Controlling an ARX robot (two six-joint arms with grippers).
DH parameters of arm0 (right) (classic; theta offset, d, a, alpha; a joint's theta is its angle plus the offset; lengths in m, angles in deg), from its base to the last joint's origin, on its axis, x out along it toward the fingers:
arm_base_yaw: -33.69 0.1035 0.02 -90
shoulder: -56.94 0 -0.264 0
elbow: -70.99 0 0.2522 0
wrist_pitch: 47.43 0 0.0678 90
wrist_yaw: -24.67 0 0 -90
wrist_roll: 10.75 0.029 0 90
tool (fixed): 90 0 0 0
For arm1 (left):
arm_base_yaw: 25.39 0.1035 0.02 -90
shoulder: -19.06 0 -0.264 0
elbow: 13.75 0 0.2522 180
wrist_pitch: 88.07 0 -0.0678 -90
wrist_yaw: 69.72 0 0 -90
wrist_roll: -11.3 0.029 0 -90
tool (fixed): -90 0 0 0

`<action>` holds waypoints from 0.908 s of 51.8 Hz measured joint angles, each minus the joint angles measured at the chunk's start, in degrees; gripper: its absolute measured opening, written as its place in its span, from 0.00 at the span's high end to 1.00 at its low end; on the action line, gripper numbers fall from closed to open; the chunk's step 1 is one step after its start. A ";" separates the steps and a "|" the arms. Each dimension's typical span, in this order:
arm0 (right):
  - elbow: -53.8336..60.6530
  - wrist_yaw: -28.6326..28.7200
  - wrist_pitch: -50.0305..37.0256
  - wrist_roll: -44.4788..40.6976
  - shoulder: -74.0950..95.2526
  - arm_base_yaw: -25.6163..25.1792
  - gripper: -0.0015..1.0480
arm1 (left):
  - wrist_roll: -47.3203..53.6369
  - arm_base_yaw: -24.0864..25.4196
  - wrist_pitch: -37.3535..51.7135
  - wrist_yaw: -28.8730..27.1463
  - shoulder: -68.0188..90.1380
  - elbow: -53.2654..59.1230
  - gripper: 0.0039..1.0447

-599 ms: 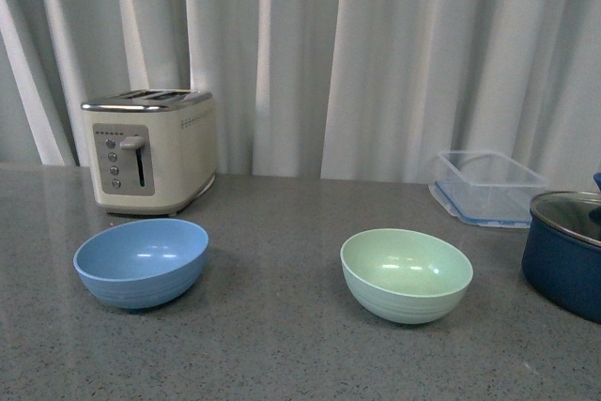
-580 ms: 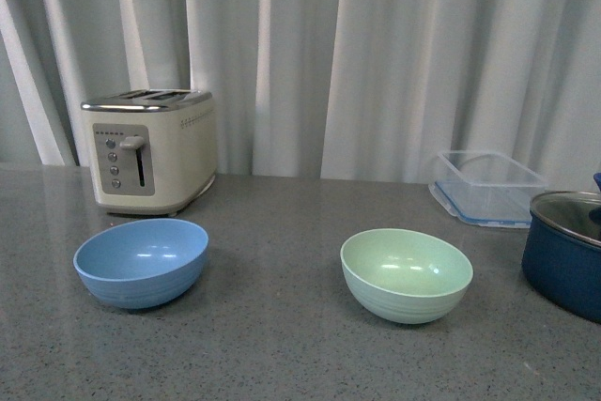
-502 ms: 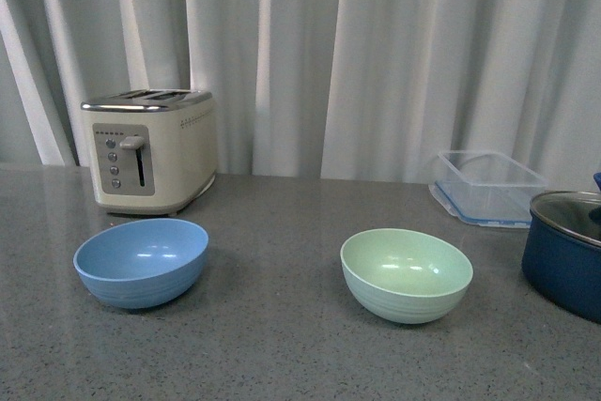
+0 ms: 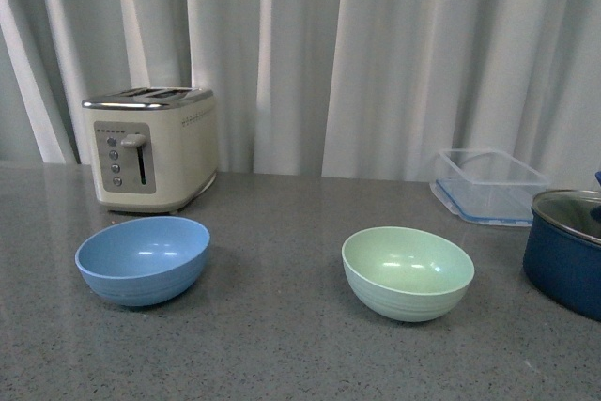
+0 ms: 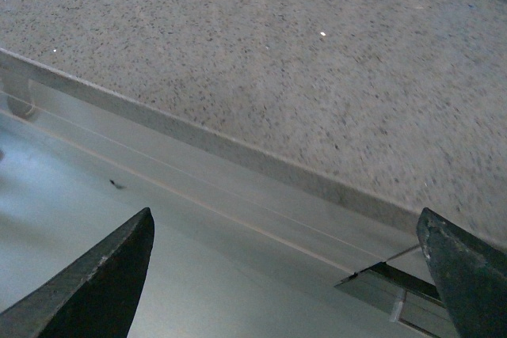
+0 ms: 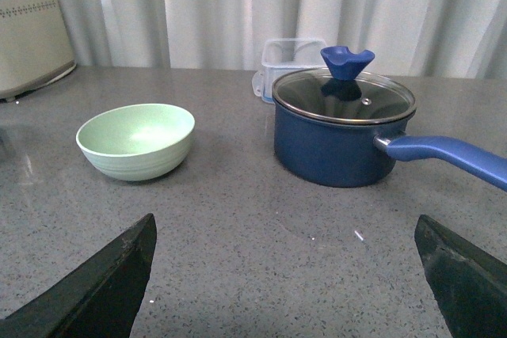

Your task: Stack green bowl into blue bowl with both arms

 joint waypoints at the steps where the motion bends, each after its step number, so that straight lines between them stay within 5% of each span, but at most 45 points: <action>1: 0.00 0.00 0.00 0.00 0.00 0.00 0.10 | 0.24 1.09 1.97 1.05 4.28 -1.90 0.06; 13: 0.00 -0.09 0.00 0.02 0.00 0.00 0.10 | 0.55 5.14 9.05 12.26 32.54 -20.74 0.06; 47: 0.00 -0.09 0.00 0.00 0.00 0.00 0.10 | -3.26 0.63 12.72 12.74 70.51 -51.30 0.06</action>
